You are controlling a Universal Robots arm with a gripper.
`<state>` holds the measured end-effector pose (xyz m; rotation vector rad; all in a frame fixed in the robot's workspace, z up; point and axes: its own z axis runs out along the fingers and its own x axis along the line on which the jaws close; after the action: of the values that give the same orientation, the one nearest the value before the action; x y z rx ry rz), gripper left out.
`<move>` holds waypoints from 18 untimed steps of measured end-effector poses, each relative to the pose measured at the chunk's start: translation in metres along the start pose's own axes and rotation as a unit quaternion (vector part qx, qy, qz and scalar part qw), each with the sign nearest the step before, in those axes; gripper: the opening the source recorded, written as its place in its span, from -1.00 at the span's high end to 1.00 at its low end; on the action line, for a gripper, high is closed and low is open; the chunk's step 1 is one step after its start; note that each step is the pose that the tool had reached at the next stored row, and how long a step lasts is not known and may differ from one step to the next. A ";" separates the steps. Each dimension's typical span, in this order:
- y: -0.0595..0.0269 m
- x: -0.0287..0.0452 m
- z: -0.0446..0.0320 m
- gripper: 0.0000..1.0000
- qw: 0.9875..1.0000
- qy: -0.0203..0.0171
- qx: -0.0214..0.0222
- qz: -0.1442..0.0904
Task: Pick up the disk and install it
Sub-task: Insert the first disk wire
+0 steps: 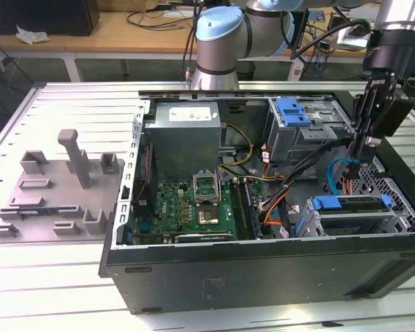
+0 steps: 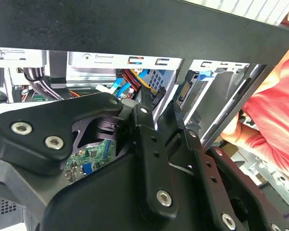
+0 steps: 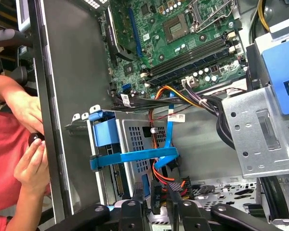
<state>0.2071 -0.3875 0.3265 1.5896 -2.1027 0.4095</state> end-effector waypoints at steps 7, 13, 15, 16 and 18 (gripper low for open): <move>0.0002 -0.0018 0.0012 0.36 1.000 0.001 0.000 0.000; 0.0003 -0.0024 0.0013 0.65 1.000 0.002 0.000 0.000; 0.0003 -0.0024 0.0013 0.67 1.000 0.002 0.000 0.000; 0.0003 -0.0025 0.0014 0.67 1.000 0.002 0.000 0.000; 0.0003 -0.0025 0.0015 0.67 1.000 0.002 0.000 0.000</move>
<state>0.2071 -0.3861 0.3239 1.5875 -2.1008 0.4132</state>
